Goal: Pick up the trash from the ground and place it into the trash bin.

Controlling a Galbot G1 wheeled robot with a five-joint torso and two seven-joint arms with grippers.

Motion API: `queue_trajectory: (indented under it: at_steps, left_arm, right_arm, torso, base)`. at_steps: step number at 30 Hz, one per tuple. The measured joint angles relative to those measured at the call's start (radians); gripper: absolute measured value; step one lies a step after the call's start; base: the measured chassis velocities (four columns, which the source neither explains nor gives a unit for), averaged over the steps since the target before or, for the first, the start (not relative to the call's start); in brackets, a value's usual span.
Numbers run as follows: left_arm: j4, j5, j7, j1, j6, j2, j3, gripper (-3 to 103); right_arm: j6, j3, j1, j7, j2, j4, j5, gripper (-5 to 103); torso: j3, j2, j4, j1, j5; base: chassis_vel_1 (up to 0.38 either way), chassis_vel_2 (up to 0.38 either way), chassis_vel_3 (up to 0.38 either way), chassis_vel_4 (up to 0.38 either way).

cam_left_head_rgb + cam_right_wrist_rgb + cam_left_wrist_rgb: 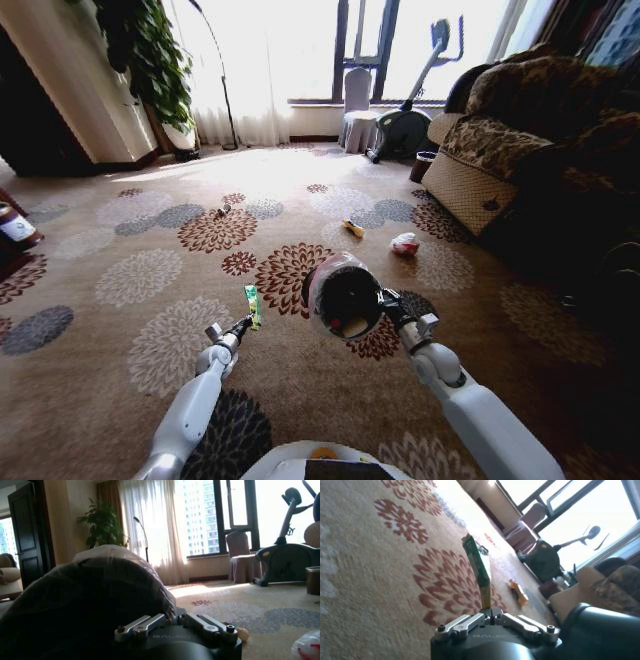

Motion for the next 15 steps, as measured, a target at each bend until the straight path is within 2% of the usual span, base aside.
queue_trajectory:
  at_steps: [1, 2, 3, 4, 6, 7, 9, 10, 11, 15]
  left_arm:
    - [-0.027, -0.032, 0.001, 0.019, 0.004, 0.002, -0.001, 0]
    - [-0.172, -0.167, 0.009, 0.125, 0.028, 0.018, -0.002, 0]
    - [-0.243, -0.198, 0.02, 0.176, 0.035, 0.029, 0.0, 0]
    - [-0.243, -0.198, 0.02, 0.176, 0.035, 0.029, 0.0, 0]
    - [-0.368, -0.241, 0.034, 0.256, 0.044, 0.046, 0.005, 0]
    - [-0.474, -0.294, 0.037, 0.311, 0.051, 0.052, 0.005, 0]
    - [-0.509, -0.314, 0.037, 0.329, 0.055, 0.052, 0.004, 0]
    - [-0.59, -0.369, 0.037, 0.366, 0.064, 0.049, 0.004, 0]
    - [-0.629, -0.4, 0.042, 0.382, 0.065, 0.046, 0.004, 0]
    - [-0.714, -0.47, 0.081, 0.402, 0.066, 0.034, 0.032, 0]
  right_arm:
    - [0.007, -0.003, 0.009, 0.0, 0.008, -0.013, -0.002, 0]
    - [0.037, -0.021, 0.063, 0.0, 0.047, -0.089, -0.015, 0]
    - [0.05, -0.03, 0.092, 0.0, 0.064, -0.131, -0.024, 0]
    - [0.05, -0.03, 0.092, 0.0, 0.064, -0.131, -0.024, 0]
    - [0.079, -0.048, 0.16, -0.001, 0.095, -0.22, -0.047, 0]
    - [0.117, -0.065, 0.231, -0.001, 0.122, -0.307, -0.069, 0]
    - [0.13, -0.07, 0.256, 0.0, 0.133, -0.335, -0.075, 0]
    - [0.17, -0.087, 0.337, 0.0, 0.169, -0.432, -0.095, 0]
    - [0.18, -0.092, 0.371, 0.0, 0.189, -0.474, -0.108, 0]
    - [0.184, -0.116, 0.439, 0.0, 0.245, -0.541, -0.12, 0]
  torso:
    - [0.0, 0.0, 0.0, 0.0, 0.0]
    - [0.0, 0.0, 0.0005, 0.0, -0.0006]
    - [0.0, 0.0, 0.0008, 0.0, -0.0002]
    - [0.0, 0.0, 0.0008, 0.0, -0.0002]
    - [0.0, 0.0, 0.0011, 0.0, 0.0001]
    - [0.0, 0.0, 0.0005, 0.0, -0.0002]
    - [0.0, 0.0, 0.0003, 0.0, 0.0]
    - [0.0, 0.0, 0.0005, 0.0, 0.0]
    - [0.0, 0.0, 0.0004, 0.0, -0.0003]
    - [0.0, 0.0, 0.0008, 0.0, 0.0]
  base:
    - [0.0, 0.0, 0.0, 0.0]
    - [0.0, 0.0, 0.0, 0.0]
    - [0.0, 0.0, 0.0, 0.0]
    - [0.0, 0.0, 0.0, 0.0]
    - [0.0, 0.0, 0.0, 0.0]
    - [0.0, 0.0, 0.0, 0.0]
    - [0.0, 0.0, 0.0, 0.0]
    - [0.0, 0.0, 0.0, 0.0]
    - [0.0, 0.0, 0.0, 0.0]
    - [0.0, 0.0, 0.0, 0.0]
